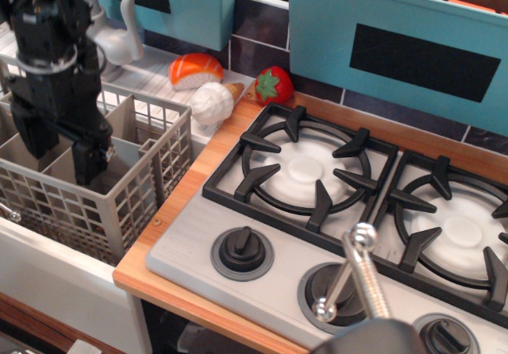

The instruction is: Move drying rack out of sink

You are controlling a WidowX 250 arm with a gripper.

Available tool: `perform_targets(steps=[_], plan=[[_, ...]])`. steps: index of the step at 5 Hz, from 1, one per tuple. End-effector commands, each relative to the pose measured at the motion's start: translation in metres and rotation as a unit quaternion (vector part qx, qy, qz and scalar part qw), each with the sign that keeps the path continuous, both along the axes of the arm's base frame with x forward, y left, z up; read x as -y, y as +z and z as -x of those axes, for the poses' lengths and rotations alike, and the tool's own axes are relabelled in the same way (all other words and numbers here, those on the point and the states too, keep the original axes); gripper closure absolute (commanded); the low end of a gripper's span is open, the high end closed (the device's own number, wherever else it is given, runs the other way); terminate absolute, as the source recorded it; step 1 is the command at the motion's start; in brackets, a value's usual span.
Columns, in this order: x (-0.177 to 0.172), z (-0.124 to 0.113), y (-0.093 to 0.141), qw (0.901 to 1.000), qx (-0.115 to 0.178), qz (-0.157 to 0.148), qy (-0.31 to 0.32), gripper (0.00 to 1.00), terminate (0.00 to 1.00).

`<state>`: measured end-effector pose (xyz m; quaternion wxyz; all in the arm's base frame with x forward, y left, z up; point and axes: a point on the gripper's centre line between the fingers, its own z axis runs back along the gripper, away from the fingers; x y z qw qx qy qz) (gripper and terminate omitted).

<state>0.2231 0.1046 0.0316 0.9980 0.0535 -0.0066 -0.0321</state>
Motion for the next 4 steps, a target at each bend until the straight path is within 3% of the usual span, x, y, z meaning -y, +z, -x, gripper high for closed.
perform_targets(steps=[1, 2, 4], plan=[[-0.001, -0.003, -0.029, 1.0, 0.004, 0.0, 0.005, 0.0, 0.0], [-0.005, -0.007, -0.031, 0.9996, -0.001, 0.017, 0.024, 1.0, 0.0], [-0.011, -0.01, -0.012, 0.9985, 0.022, 0.034, 0.037, 1.0, 0.0]])
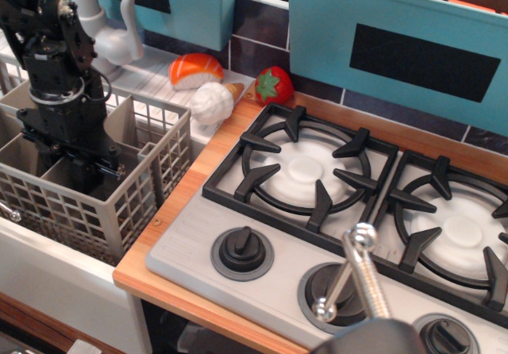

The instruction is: Move drying rack out of sink

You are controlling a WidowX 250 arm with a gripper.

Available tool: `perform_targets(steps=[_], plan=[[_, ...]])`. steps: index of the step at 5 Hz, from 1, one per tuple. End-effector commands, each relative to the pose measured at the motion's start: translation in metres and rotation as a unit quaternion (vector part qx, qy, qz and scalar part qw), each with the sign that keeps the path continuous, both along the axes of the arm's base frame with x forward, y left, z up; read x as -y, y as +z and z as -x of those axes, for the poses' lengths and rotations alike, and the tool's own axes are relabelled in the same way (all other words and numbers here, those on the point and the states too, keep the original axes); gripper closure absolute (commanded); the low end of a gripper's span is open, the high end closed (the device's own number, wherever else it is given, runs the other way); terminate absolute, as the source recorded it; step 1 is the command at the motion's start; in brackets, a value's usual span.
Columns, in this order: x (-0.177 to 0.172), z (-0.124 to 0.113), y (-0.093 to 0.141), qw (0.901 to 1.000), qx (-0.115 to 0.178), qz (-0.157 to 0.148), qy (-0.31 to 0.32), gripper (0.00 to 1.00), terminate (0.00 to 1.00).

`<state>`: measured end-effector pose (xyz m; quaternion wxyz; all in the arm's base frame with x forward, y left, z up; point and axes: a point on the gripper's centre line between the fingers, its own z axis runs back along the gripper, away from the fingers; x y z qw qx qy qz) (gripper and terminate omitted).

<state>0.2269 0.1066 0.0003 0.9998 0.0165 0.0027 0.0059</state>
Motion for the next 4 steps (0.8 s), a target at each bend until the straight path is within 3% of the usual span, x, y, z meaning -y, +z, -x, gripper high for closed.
perform_targets(steps=[1, 2, 3, 4], plan=[[-0.013, -0.006, 0.04, 0.9993, 0.033, -0.008, 0.015, 1.0, 0.0], [-0.01, -0.004, 0.069, 0.9992, 0.037, 0.005, 0.012, 1.0, 0.0], [0.002, -0.006, 0.105, 0.9976, 0.06, 0.025, 0.022, 1.0, 0.0], [0.025, -0.009, 0.141, 0.9961, 0.062, 0.056, 0.031, 1.0, 0.0]])
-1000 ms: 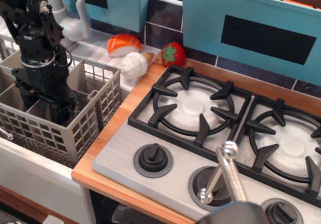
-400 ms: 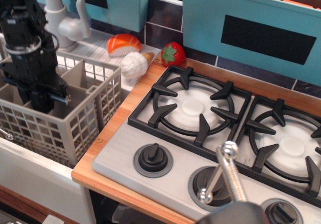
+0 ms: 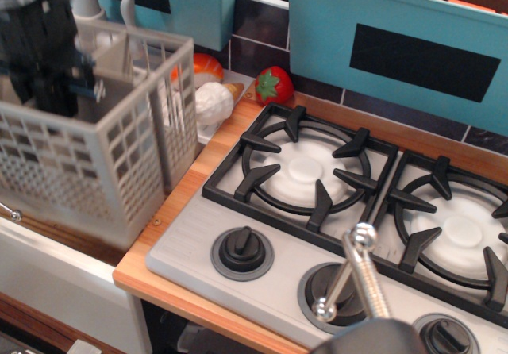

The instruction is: Move drying rack out of sink

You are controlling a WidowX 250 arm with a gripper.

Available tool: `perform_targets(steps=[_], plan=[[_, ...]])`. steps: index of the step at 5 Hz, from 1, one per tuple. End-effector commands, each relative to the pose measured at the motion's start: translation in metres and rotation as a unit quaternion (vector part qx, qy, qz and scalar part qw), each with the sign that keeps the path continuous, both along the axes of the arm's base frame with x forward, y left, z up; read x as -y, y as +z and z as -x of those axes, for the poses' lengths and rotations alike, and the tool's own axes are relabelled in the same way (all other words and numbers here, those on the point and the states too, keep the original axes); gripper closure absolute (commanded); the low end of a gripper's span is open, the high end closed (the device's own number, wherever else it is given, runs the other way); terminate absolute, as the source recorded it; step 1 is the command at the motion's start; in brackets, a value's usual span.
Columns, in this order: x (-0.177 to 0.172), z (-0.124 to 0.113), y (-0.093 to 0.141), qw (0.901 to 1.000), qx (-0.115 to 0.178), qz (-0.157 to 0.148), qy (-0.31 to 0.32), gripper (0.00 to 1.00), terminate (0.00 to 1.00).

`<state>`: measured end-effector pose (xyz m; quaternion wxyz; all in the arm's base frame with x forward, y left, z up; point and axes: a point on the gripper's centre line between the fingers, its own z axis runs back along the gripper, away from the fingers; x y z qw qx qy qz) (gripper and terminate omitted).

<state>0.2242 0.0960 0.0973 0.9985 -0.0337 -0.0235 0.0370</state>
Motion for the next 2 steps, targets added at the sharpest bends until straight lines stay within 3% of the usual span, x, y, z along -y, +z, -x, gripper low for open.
perform_targets(steps=[1, 2], plan=[[0.05, -0.005, 0.059, 0.999, 0.043, 0.01, 0.007, 1.0, 0.0], [0.091, -0.001, 0.075, 0.9987, 0.05, 0.006, 0.013, 1.0, 0.0]])
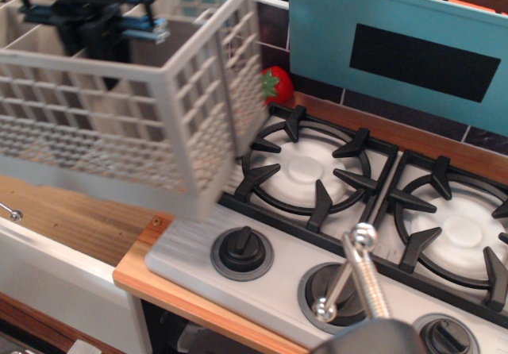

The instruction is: Move drying rack out of sink

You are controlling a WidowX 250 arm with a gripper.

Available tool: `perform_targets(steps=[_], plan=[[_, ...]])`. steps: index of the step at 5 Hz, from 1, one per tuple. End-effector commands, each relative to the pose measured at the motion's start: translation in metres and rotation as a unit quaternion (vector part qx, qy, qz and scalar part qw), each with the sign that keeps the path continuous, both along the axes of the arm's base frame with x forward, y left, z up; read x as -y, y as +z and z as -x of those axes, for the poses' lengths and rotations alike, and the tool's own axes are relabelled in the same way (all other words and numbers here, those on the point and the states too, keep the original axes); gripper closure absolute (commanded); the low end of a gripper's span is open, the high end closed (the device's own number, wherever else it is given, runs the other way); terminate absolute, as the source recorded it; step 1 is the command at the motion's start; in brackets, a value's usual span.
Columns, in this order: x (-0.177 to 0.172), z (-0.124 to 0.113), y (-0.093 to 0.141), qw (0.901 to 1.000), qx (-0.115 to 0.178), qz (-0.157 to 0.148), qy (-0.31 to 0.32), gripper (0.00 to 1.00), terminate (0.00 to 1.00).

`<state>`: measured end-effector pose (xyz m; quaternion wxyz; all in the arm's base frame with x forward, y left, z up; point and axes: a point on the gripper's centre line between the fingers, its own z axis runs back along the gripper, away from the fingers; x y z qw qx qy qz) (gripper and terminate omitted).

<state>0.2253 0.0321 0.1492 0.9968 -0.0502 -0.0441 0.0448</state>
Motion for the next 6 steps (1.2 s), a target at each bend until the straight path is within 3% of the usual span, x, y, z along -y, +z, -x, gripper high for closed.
perform_targets(steps=[1, 3, 4, 5, 6], plan=[[0.074, -0.003, 0.038, 0.9996, 0.019, -0.012, 0.017, 1.0, 0.0], [0.161, -0.015, 0.022, 0.9985, 0.048, -0.023, 0.014, 1.0, 0.0], [0.193, -0.019, 0.023, 0.9989, 0.045, -0.01, -0.006, 1.0, 0.0], [0.217, -0.021, 0.02, 0.9969, 0.073, -0.012, -0.025, 1.0, 0.0], [0.23, -0.025, 0.022, 0.9956, 0.082, -0.029, -0.034, 1.0, 1.0]])
